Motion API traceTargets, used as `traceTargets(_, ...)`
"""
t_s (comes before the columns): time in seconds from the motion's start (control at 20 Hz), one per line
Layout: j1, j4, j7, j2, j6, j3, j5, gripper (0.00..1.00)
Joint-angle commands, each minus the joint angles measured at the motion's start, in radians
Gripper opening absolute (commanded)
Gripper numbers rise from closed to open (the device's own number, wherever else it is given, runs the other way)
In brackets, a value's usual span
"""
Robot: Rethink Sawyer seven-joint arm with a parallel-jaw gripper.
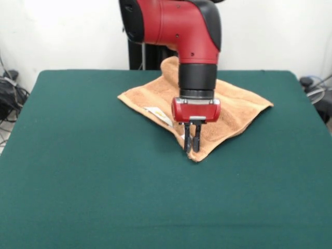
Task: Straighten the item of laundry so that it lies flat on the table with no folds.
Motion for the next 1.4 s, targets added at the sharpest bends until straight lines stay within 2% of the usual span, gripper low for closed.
traceTargets(0.05, -0.07, -0.058, 0.134, 0.056, 0.024, 0.136, -0.067, 0.0)
traceTargets(0.35, -0.099, -0.094, 0.116, 0.064, 0.075, 0.189, -0.109, 0.0)
traceTargets(0.65, -0.059, -0.134, 0.09, 0.062, 0.104, 0.176, -0.091, 0.0)
traceTargets(1.4, -0.049, -0.143, 0.067, -0.01, 0.204, 0.175, -0.076, 0.0)
